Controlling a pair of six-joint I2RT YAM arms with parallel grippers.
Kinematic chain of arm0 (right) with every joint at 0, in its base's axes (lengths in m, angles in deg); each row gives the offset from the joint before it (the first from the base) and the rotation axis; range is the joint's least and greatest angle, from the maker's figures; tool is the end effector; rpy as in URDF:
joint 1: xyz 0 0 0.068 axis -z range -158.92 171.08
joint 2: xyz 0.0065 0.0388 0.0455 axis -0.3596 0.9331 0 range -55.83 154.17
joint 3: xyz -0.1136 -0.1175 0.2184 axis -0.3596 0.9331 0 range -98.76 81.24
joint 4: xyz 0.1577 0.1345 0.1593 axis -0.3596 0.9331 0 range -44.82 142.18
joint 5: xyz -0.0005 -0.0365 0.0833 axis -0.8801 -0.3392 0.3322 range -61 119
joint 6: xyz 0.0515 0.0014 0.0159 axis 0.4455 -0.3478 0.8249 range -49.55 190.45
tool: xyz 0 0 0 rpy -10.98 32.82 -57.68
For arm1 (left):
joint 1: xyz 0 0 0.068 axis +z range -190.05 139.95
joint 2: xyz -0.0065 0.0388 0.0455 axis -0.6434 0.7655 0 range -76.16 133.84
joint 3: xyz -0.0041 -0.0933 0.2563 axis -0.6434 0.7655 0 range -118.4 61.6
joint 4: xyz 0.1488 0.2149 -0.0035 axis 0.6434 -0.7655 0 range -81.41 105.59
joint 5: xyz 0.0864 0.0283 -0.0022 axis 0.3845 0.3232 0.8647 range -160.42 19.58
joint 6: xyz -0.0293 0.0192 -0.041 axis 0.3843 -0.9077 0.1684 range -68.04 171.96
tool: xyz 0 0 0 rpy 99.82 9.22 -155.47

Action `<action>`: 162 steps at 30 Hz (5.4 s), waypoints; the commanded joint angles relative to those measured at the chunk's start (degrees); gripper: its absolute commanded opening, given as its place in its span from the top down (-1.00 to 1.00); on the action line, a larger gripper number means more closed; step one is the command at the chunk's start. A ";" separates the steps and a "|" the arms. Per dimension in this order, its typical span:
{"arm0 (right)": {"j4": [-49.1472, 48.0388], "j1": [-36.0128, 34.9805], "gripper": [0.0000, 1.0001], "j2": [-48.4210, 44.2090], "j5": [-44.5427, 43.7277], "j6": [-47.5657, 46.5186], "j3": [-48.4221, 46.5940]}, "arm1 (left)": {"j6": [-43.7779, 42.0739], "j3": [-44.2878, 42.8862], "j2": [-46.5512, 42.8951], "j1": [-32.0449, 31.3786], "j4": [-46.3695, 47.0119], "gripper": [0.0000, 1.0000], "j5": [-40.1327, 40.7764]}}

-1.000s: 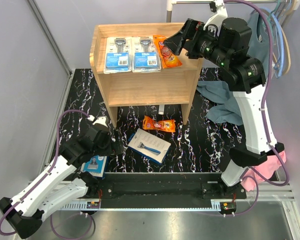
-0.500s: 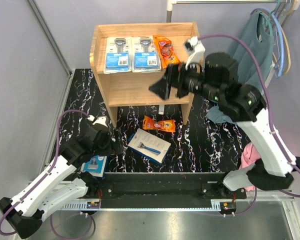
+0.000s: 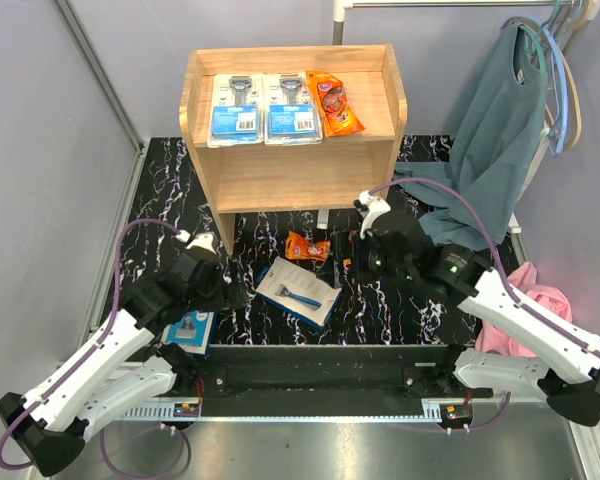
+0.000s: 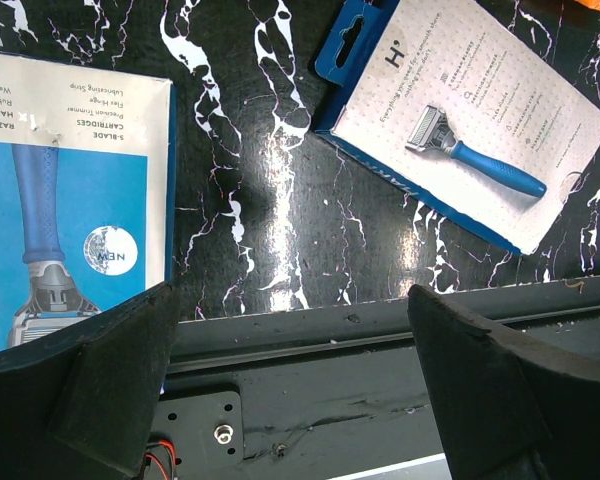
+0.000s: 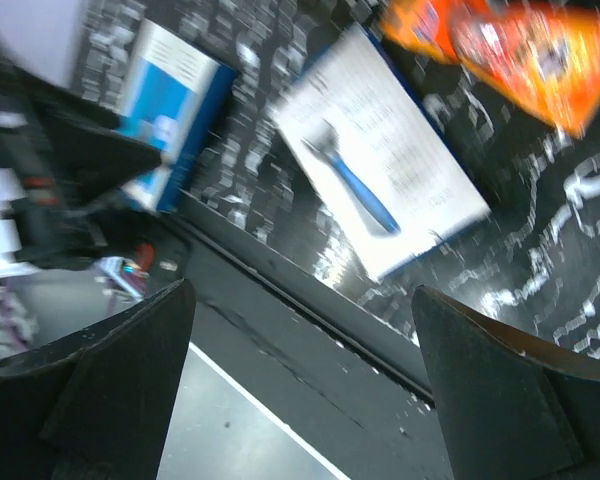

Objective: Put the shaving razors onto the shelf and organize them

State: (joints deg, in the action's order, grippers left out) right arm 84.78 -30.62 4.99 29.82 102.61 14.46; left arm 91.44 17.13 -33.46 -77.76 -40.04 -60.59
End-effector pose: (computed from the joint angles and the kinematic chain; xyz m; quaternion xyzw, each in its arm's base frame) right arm 0.1359 0.1730 0.3683 -0.1529 0.8681 0.3202 0.3472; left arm 0.1091 -0.0767 0.2719 -0.0412 0.9467 -0.1291 0.2923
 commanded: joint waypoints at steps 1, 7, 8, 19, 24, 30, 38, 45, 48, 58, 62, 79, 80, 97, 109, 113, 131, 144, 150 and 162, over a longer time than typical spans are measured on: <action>-4.26 -0.59 -0.99 0.09 -4.68 4.31 5.25 | -0.20 0.00 -0.07 0.01 2.37 -0.98 0.46; -4.17 -0.59 -0.99 3.77 -8.99 2.74 5.09 | 0.51 0.00 -0.42 0.10 2.11 -0.98 0.81; -4.26 -0.68 -0.99 4.65 -10.04 2.38 4.74 | 0.59 0.00 -0.51 0.10 2.02 -0.98 0.81; -7.95 -0.59 -0.99 16.60 -12.61 -2.45 4.21 | 2.78 0.87 -0.42 0.10 2.98 -0.98 -0.59; -10.24 -0.33 -0.99 23.36 -11.72 -3.86 2.63 | 8.58 8.42 -1.56 0.10 11.67 -0.98 -8.41; -12.26 2.74 -0.99 29.26 -9.17 -3.78 1.13 | 13.51 14.58 -2.09 0.10 18.63 -0.98 -12.28; -13.93 5.91 -0.99 33.66 -1.88 -2.46 0.96 | 13.51 15.02 -1.56 0.10 19.43 -0.98 -12.38; -16.74 5.47 -0.99 34.81 6.03 -0.87 2.62 | 13.60 15.38 -2.18 0.10 19.25 -0.98 -12.20; -16.92 4.68 -1.00 34.98 7.52 -0.43 3.06 | 13.60 15.29 -2.44 0.10 19.34 -0.98 -11.85; -16.39 -1.47 -0.98 38.23 10.34 0.44 2.01 | 12.55 13.97 -2.53 0.01 19.43 -0.98 -11.41; -14.90 -2.00 -0.98 35.78 4.04 1.15 1.83 | 12.46 13.71 -3.49 0.10 19.16 -0.98 -11.14; -15.16 -2.00 -0.99 39.11 -11.29 -1.67 0.60 | 12.46 14.06 -4.55 0.01 18.90 -0.98 -11.23; -15.16 -2.00 -0.99 39.72 -10.93 -1.40 0.52 | 12.46 14.06 -4.73 0.10 18.81 -0.98 -11.23; -15.78 -7.53 -0.99 41.23 7.27 -2.63 -3.61 | 12.02 12.39 -7.54 0.10 18.02 -0.98 -10.00; -14.81 -7.62 -0.99 14.09 -11.71 8.52 6.48 | 15.00 11.25 -5.96 0.10 23.01 -0.98 -8.51; -15.51 -7.62 -0.99 1.27 -17.33 12.65 12.89 | 18.43 11.42 -2.37 0.01 28.55 -0.94 -8.68; -12.79 -7.62 -1.00 -12.91 -25.08 16.26 20.29 | 44.71 6.15 21.97 -14.66 46.40 -0.87 8.80; -10.24 -7.62 -1.00 -19.77 -27.63 18.11 22.75 | 53.41 1.40 37.01 -16.87 56.68 -0.73 12.15; -8.75 -7.62 -0.99 -21.53 -28.33 18.38 23.01 | 59.47 1.75 43.07 -16.87 61.86 -0.61 12.94; -6.55 -7.62 -0.99 -23.73 -28.68 19.25 22.57 | 69.84 5.18 55.21 -16.69 79.45 -0.44 12.32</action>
State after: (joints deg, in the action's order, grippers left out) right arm 77.61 -38.23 -17.54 4.03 120.84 37.56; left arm 156.93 21.26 20.09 -94.37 30.62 -50.41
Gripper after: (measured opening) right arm 0.994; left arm 0.727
